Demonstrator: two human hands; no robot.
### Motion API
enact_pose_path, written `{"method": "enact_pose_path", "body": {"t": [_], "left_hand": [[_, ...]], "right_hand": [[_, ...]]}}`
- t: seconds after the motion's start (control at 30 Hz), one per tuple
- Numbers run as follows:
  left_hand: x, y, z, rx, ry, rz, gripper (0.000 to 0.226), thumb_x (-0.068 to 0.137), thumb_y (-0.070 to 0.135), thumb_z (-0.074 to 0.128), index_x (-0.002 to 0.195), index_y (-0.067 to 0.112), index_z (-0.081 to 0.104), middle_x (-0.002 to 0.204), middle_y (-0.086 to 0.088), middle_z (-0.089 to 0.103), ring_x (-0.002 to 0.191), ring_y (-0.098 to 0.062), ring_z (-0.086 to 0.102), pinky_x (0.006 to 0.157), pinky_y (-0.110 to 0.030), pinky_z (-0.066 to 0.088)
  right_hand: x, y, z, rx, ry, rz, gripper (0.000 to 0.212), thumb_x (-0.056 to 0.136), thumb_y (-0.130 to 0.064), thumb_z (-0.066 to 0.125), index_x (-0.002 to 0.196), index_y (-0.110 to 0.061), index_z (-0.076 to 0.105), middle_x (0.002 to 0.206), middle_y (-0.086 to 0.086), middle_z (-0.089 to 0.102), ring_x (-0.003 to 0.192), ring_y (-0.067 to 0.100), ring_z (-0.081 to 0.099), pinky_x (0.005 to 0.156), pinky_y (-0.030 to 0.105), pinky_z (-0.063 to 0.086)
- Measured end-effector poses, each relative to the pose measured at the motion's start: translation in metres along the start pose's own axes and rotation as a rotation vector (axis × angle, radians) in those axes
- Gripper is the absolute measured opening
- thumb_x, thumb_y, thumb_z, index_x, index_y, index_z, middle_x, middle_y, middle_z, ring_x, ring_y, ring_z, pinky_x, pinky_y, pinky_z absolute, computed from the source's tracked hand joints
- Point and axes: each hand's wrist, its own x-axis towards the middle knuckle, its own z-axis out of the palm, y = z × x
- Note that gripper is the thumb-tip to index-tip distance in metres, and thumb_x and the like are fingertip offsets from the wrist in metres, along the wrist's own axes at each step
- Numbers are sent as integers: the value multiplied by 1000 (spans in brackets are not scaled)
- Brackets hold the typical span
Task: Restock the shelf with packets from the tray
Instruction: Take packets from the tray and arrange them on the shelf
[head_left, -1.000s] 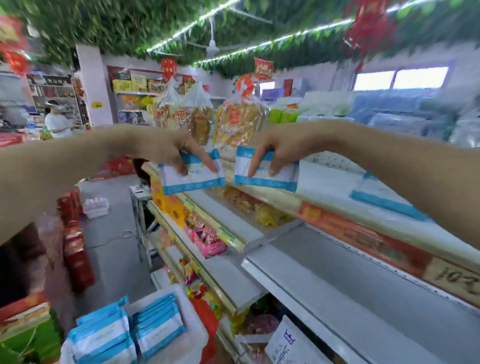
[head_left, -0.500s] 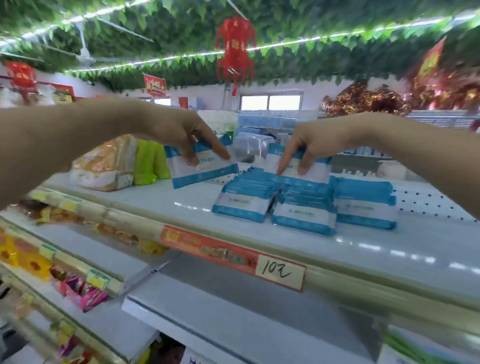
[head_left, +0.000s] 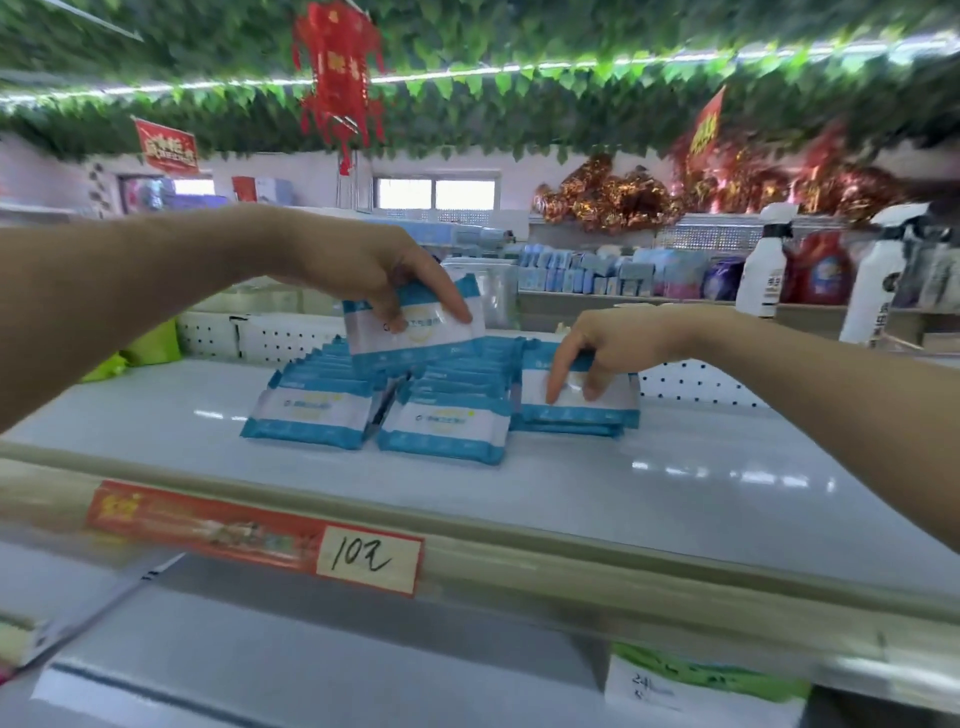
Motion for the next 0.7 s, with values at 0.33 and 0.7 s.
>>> {"method": "enact_pose_path", "body": {"t": [0.33, 0.7], "left_hand": [[28, 13, 12, -34, 21, 19, 56, 92, -9, 67, 122, 37, 75, 115, 25, 73, 101, -6, 73, 78, -22, 60], [55, 21, 20, -89, -7, 71, 52, 92, -12, 65, 126, 28, 73, 112, 21, 76, 101, -10, 75, 77, -28, 63]], "right_hand": [[19, 5, 16, -4, -28, -111, 50, 82, -8, 81, 107, -51, 75, 125, -18, 51, 116, 22, 54, 101, 49, 48], [7, 12, 21, 66, -2, -114, 47, 88, -11, 78, 117, -48, 72, 139, -15, 39, 129, 15, 40, 107, 31, 44]]}}
